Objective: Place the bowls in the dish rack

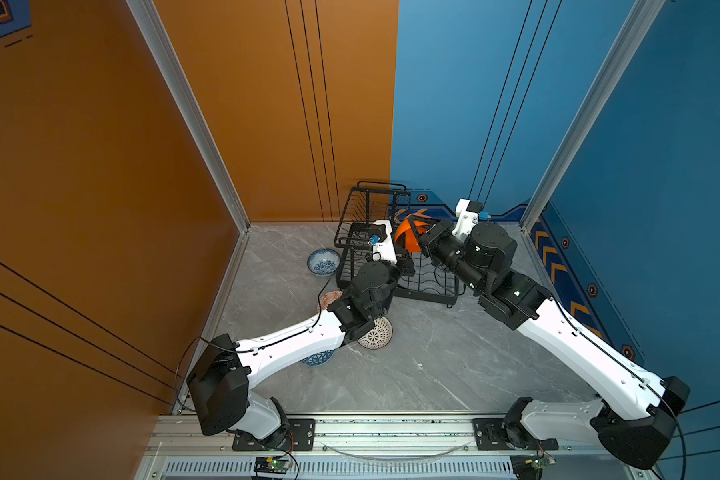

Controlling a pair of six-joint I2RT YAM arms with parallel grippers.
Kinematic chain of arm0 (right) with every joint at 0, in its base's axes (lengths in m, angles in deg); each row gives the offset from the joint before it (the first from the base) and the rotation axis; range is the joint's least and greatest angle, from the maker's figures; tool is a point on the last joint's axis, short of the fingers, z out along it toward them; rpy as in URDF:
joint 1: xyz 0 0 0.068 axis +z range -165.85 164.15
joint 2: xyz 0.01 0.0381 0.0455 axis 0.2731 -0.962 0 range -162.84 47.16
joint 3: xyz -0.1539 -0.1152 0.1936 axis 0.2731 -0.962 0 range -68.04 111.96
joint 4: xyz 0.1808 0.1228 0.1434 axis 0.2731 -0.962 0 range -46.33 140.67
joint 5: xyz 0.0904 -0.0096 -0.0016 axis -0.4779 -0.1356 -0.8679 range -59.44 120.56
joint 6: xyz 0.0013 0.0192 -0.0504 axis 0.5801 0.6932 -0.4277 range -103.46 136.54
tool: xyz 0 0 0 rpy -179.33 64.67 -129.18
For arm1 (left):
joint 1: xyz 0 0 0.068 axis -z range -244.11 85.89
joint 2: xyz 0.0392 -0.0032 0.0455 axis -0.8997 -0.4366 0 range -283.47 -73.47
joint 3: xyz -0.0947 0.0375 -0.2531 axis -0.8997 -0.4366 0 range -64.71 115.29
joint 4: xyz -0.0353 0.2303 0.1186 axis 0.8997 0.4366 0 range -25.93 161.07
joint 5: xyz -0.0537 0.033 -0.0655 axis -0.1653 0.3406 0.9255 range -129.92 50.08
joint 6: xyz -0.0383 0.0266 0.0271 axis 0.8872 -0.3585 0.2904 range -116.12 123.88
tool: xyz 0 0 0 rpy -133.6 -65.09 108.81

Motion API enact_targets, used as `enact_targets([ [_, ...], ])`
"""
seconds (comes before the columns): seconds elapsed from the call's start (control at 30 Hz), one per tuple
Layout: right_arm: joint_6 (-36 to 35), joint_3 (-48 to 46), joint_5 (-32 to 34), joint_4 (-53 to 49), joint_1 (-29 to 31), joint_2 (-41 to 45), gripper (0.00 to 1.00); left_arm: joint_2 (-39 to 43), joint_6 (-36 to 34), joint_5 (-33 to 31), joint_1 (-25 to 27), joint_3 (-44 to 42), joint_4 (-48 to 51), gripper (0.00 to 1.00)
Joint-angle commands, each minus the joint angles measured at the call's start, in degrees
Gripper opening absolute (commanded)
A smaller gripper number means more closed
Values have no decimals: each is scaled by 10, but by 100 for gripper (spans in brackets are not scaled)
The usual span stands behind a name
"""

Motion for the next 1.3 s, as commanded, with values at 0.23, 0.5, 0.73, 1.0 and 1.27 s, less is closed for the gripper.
enact_targets([
  [0.23,-17,-48,20,79,-43,23,0,24,-21,-23,8,-19,-35,21],
  [0.5,-29,-113,-5,150,-110,47,0,81,10,-32,3,-82,-30,98],
  [0.73,-30,-225,-32,276,-168,68,0,173,51,-36,-17,-110,48,98],
  [1.0,10,-301,-112,502,-223,-62,0,253,133,23,-85,-103,194,98],
  [1.27,85,-254,-144,690,-237,-277,0,256,206,148,-188,-75,265,98],
])
